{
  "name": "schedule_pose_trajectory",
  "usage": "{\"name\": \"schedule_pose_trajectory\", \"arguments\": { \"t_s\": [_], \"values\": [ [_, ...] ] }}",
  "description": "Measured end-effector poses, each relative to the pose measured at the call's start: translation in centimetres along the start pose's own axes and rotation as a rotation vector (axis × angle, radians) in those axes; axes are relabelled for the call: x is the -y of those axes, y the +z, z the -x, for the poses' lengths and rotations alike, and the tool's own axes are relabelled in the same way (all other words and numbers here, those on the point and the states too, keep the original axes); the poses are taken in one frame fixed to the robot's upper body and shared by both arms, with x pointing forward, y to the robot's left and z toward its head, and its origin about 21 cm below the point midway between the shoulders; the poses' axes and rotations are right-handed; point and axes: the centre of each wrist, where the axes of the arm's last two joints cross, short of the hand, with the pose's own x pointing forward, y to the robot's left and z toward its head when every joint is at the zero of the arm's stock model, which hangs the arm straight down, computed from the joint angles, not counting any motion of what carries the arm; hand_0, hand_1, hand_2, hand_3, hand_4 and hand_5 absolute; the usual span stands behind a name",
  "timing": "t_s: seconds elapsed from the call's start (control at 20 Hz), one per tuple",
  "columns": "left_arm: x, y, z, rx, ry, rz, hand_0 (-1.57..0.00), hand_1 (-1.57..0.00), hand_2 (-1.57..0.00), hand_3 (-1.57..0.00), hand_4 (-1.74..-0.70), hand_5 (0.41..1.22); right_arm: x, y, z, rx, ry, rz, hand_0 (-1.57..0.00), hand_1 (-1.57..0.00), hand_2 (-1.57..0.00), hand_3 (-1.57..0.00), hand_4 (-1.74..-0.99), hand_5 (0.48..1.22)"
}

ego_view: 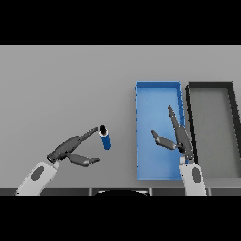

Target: Pick up the blue pipe and place it into the blue bin.

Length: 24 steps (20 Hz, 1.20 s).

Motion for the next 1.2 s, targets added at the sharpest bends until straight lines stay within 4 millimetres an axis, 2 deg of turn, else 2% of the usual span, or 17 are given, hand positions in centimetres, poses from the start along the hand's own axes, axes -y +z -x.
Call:
{"name": "schedule_pose_trajectory", "arguments": {
  "t_s": [0.1, 0.4, 0.65, 0.7, 0.85, 0.95, 1.0, 1.05, 1.1, 1.2],
  "values": [
    [0.9, -1.4, -0.2, 0.032, 0.01, 0.004, 0.0, 0.0, 0.0, 0.0, -1.15, 0.486, -0.1, 0.3, 0.0, -0.004, -0.006, -0.003, 0.0, 0.0, 0.0, 0.0, -1.211, 0.56],
    [2.5, -5.2, 1.0, 0.035, 0.065, -0.03, 0.0, 0.0, 0.0, 0.0, -1.13, 0.493, 0.1, 0.3, 0.2, 0.004, -0.03, 0.007, 0.0, 0.0, 0.0, 0.0, -1.203, 0.551],
    [3.9, -6.3, 2.6, 0.036, 0.075, -0.057, 0.0, 0.0, -0.01, 0.0, -1.1, 0.506, 0.8, 0.3, 0.3, 0.002, -0.03, 0.015, 0.0, 0.0, 0.0, 0.0, -1.198, 0.547],
    [4.1, -7.1, 2.4, 0.05, 0.077, -0.059, 0.0, 0.0, -0.02, 0.0, -1.1, 0.517, 0.4, 0.6, 0.3, 0.012, -0.027, 0.001, 0.0, 0.0, 0.0, 0.0, -1.195, 0.548],
    [4.5, -8.1, 2.3, 0.105, 0.135, -0.047, 0.0, -0.04, -0.17, -0.11, -1.18, 0.601, 0.6, 0.6, 0.5, -0.01, -0.012, 0.011, 0.0, 0.0, 0.0, 0.0, -1.186, 0.554],
    [4.6, -9.0, 2.1, 0.102, 0.204, -0.042, -0.04, -0.25, -0.42, -0.35, -1.27, 0.675, 0.5, 0.6, 0.4, 0.008, -0.012, 0.014, 0.0, 0.0, 0.0, 0.0, -1.196, 0.56],
    [4.9, -9.1, 2.1, 0.125, 0.233, -0.034, -0.18, -0.41, -0.58, -0.59, -1.3, 0.784, 0.5, 0.7, 0.4, 0.008, -0.022, 0.008, 0.0, 0.0, 0.0, 0.0, -1.192, 0.56],
    [5.3, -9.2, 2.1, 0.136, 0.266, -0.029, -0.42, -0.64, -0.78, -0.78, -1.38, 0.872, 0.3, 0.7, 0.3, 0.004, -0.02, 0.007, 0.0, 0.0, 0.0, 0.0, -1.191, 0.561],
    [5.2, -9.5, 1.6, 0.148, 0.282, -0.039, -0.65, -0.83, -0.94, -0.91, -1.45, 0.941, 0.3, 0.7, 0.5, -0.005, -0.014, 0.011, 0.0, 0.0, 0.0, 0.0, -1.189, 0.562],
    [5.6, -9.5, 1.6, 0.157, 0.267, -0.044, -0.98, -1.1, -1.16, -1.11, -1.55, 1.042, 0.2, 0.5, 0.3, 0.004, -0.015, 0.005, 0.0, 0.0, 0.0, 0.0, -1.182, 0.562]
  ]
}}
